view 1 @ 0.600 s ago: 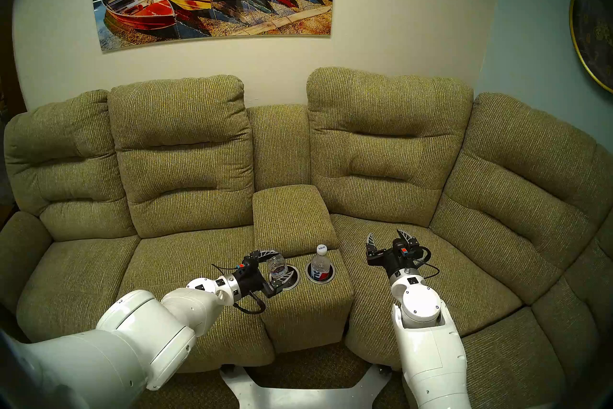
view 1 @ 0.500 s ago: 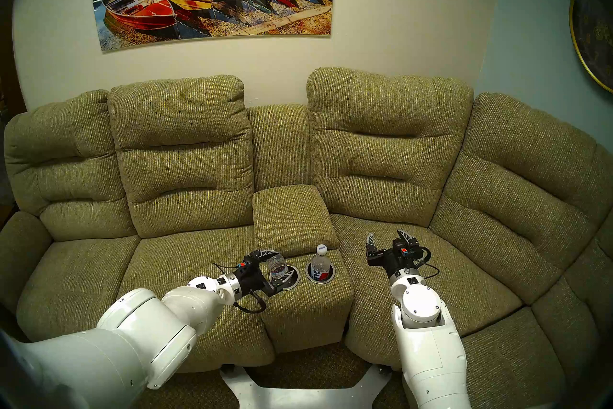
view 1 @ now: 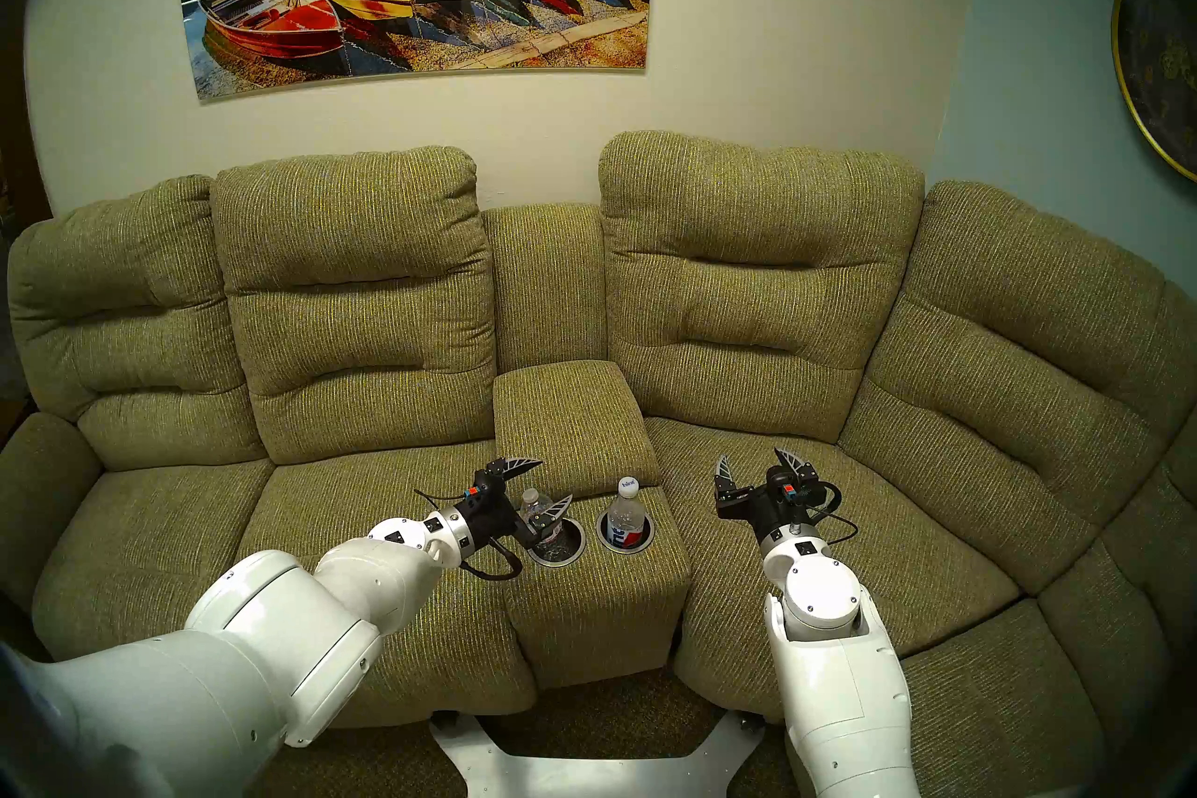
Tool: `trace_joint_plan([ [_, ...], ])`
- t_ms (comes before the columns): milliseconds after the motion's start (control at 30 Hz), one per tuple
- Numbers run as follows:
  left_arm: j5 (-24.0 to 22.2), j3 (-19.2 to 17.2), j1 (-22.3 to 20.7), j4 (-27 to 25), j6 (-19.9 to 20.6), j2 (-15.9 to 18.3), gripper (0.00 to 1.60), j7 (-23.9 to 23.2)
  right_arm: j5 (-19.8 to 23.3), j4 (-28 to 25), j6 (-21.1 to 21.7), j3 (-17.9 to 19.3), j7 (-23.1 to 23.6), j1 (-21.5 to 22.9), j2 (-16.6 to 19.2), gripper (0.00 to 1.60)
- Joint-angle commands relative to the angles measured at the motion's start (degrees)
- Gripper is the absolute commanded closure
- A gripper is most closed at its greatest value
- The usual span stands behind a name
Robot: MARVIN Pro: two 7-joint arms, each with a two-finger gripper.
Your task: Take bottles out of cup holder
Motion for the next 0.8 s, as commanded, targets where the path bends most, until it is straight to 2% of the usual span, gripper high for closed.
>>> trace_joint_plan([
  [0,-1.6,-1.7,-0.2,-0.3,-1.8,1.4,0.0,-1.3,0.0,-1.1,-0.1,0.0,-0.1,0.3,0.1,0.0],
  [300,-0.2,-0.8,0.2,1.8,-0.8,0.8,0.0,1.9,0.0,-1.1,-0.1,0.0,-0.1,0.3,0.1,0.0],
  [767,2.9,1.8,-2.2,1.9,5.0,-0.7,0.0,6.1,0.0,-1.0,-0.2,0.0,0.0,0.4,0.1,0.0],
])
